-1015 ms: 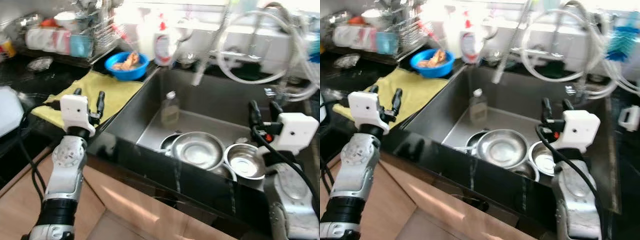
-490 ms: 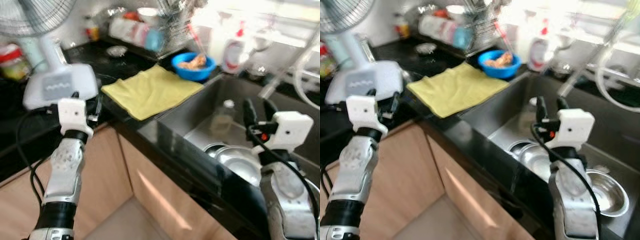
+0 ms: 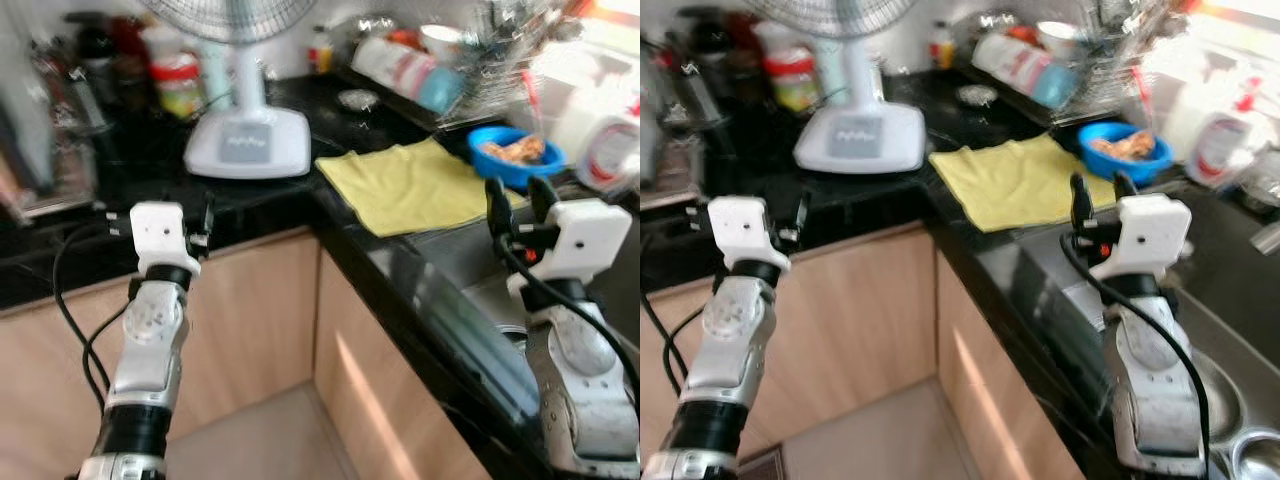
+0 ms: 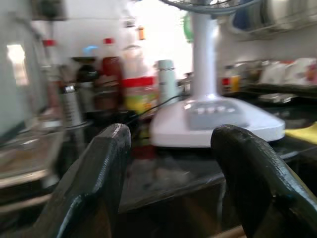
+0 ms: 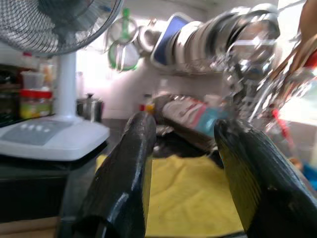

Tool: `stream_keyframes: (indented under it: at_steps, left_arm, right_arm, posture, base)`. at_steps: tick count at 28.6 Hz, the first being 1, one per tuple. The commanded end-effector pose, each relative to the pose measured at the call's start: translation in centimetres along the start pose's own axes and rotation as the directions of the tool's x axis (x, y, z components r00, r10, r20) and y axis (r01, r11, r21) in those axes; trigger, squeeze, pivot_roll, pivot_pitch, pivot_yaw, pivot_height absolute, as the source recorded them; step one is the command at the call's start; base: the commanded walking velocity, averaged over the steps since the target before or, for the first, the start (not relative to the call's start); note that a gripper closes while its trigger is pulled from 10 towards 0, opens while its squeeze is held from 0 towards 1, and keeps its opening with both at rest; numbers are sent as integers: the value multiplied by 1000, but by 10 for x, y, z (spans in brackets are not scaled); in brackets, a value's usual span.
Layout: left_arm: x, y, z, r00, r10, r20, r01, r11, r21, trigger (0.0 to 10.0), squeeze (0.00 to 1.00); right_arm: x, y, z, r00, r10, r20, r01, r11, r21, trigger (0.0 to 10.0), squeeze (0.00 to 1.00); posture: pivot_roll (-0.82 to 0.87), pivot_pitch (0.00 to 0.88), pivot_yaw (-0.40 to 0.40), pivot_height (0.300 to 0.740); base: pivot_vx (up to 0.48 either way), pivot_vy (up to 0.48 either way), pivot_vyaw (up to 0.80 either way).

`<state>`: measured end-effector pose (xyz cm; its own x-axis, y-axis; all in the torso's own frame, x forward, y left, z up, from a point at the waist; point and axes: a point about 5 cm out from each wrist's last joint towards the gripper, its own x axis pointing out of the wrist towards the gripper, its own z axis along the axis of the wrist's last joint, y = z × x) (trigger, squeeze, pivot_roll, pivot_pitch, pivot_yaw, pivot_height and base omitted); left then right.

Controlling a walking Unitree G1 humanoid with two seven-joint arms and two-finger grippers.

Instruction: Kitchen organization

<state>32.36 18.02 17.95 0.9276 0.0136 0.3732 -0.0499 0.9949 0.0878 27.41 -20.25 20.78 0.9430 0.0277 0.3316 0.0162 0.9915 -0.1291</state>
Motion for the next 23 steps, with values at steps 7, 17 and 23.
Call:
stream_keyframes:
  at_steps: [7, 17, 23]
  left_arm:
    - [3, -2, 3, 1000, -5, 24, 4, 1000, 23, 10000, 0]
    - [-1, 0, -1, 1000, 16, 12, -16, 999, 30, 10000, 0]
    - [-2, 0, -2, 1000, 21, 7, -21, 999, 28, 10000, 0]
  right_arm:
    - [1, -1, -1, 1000, 3, -10, -3, 1000, 4, 10000, 0]
    - [2, 2, 0, 1000, 25, -3, -25, 1000, 8, 10000, 0]
    - [2, 4, 1, 1000, 28, 4, -28, 999, 31, 10000, 0]
  posture:
    - [-93, 0, -26, 740]
    - [-93, 0, -27, 740]
    - [-93, 0, -27, 740]
  base:
    - [0, 0, 800]
    - [0, 0, 800]
    - [0, 0, 452]
